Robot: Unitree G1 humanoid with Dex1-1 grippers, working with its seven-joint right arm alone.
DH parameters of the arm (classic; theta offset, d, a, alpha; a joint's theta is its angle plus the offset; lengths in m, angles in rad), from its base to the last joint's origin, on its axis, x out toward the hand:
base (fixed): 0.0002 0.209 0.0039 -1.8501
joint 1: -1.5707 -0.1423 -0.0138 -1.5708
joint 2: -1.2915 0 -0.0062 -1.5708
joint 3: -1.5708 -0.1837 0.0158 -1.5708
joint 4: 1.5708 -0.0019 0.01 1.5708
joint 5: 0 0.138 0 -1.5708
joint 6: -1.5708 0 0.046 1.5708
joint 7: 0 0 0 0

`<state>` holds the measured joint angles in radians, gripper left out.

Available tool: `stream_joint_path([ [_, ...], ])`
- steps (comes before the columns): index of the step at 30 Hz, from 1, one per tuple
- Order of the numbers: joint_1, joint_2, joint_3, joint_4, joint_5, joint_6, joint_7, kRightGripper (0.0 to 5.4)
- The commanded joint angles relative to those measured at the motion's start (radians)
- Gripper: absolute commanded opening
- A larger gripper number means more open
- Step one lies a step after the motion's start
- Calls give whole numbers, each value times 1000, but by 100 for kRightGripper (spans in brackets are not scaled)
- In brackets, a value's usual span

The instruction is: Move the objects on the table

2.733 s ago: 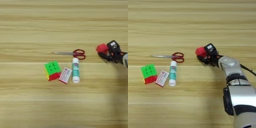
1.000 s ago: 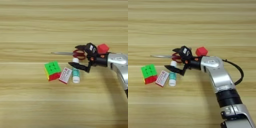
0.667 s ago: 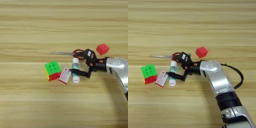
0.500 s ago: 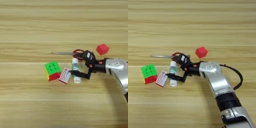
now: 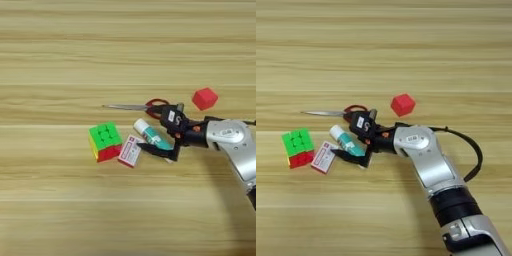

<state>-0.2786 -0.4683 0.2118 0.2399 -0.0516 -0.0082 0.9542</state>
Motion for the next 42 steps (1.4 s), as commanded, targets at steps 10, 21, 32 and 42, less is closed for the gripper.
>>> stream_joint_path([
  [10,-75,-70,-69,214,104,-27,126,536],
  [21,-104,-78,-91,326,118,-91,186,536],
  [32,-128,-65,-87,407,107,-138,183,504],
  [42,-156,-54,-93,459,105,-161,171,413],
])
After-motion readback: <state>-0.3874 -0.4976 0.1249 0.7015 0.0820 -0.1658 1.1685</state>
